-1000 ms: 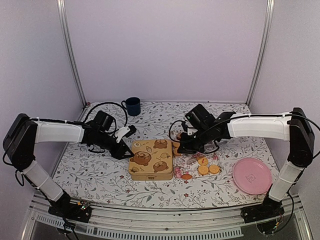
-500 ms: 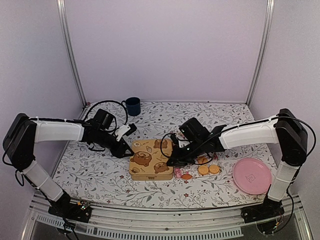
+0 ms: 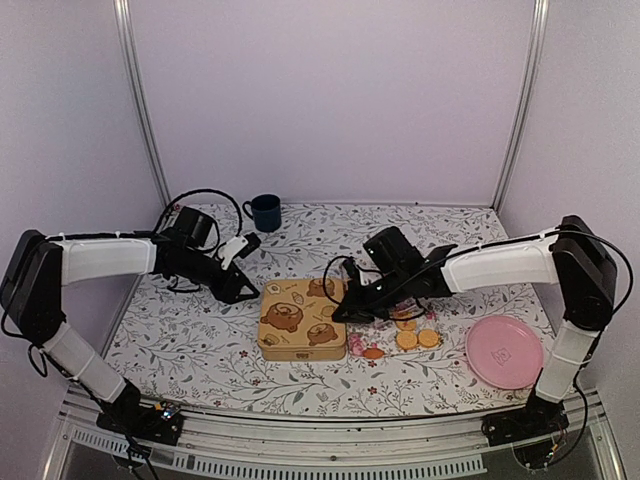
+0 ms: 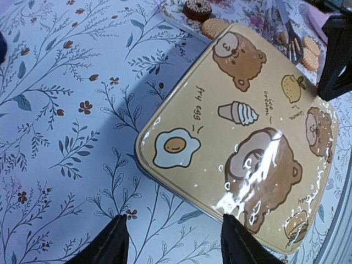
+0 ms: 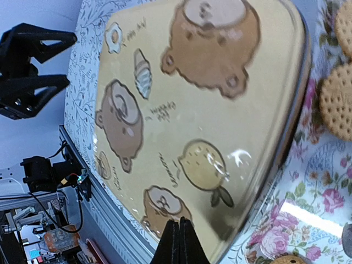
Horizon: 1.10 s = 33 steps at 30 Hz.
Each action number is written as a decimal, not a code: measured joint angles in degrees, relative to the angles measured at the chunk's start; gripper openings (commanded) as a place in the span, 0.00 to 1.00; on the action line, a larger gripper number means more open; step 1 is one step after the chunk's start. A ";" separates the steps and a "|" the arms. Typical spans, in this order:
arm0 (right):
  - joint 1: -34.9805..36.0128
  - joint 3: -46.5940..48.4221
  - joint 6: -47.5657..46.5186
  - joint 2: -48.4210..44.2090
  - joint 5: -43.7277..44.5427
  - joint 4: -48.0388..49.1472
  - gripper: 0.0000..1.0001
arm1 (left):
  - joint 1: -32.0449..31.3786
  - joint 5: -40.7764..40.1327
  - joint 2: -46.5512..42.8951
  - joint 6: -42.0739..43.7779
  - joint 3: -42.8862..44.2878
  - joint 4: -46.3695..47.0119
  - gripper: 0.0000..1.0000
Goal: Pack the cookies
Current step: Adjust the box lid on the packing box.
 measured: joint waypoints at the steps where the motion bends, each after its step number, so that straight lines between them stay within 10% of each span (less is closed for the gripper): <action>1: -0.33 2.27 -0.52 0.66 0.07 -1.31 0.01 | 0.00 0.37 0.02 0.00 0.09 0.00 0.58; 8: -4.59 15.23 -3.63 6.86 -2.82 -3.06 0.01 | 0.02 2.49 3.93 -0.61 4.42 0.76 0.58; 33: -11.17 11.54 -5.73 10.27 -1.92 -3.39 0.11 | -2.23 6.10 11.69 -1.57 6.38 4.74 0.60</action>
